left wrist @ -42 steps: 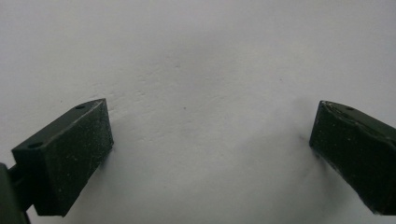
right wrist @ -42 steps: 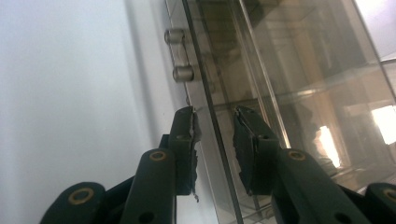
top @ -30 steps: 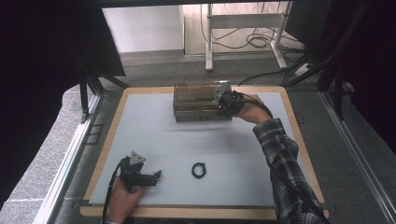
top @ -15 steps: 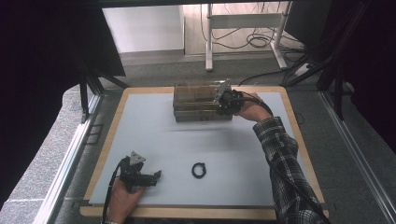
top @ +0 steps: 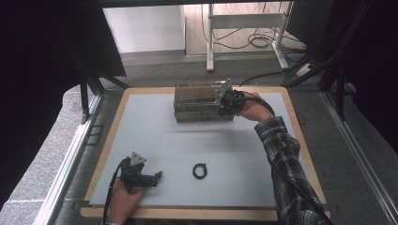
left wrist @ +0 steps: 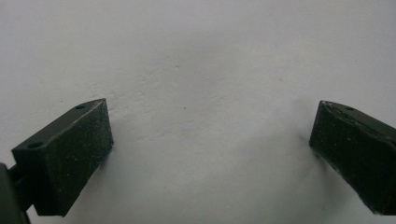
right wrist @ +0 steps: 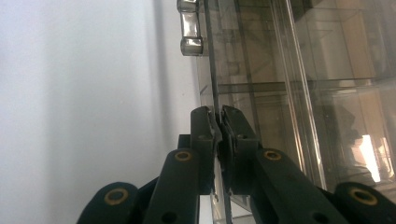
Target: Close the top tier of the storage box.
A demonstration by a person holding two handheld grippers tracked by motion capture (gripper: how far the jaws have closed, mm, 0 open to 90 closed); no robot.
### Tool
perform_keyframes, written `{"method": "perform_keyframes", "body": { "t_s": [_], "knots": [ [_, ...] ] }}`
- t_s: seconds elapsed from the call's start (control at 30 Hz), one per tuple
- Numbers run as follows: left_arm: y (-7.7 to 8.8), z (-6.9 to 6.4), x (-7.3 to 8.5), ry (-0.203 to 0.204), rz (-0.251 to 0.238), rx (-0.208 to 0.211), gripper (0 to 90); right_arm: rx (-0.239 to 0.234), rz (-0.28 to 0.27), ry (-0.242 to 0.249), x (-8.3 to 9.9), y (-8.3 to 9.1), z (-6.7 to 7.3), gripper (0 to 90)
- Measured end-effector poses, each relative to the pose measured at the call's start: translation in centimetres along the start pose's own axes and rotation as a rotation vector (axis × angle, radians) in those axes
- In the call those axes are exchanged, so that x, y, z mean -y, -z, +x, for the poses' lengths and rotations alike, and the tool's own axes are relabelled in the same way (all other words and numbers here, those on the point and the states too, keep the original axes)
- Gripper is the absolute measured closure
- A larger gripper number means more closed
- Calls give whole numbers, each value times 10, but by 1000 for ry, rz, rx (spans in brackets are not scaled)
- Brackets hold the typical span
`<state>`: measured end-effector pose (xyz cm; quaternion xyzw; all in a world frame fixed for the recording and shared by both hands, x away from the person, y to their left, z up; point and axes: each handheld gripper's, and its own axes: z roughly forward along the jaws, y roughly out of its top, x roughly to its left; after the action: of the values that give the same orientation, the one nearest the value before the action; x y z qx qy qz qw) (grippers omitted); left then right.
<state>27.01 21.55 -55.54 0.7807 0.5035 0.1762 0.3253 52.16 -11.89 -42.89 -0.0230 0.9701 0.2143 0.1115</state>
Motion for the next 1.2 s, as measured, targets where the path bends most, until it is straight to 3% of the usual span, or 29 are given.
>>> {"method": "perform_keyframes", "body": {
  "t_s": [0.33,1.2],
  "knots": [
    [0,0,0,0,0,0,0,-32,1,16,-1,2,4,848],
    [0,0,0,1,1,1,0,-61,-3,63,-2,11,26,851]
  ]
}}
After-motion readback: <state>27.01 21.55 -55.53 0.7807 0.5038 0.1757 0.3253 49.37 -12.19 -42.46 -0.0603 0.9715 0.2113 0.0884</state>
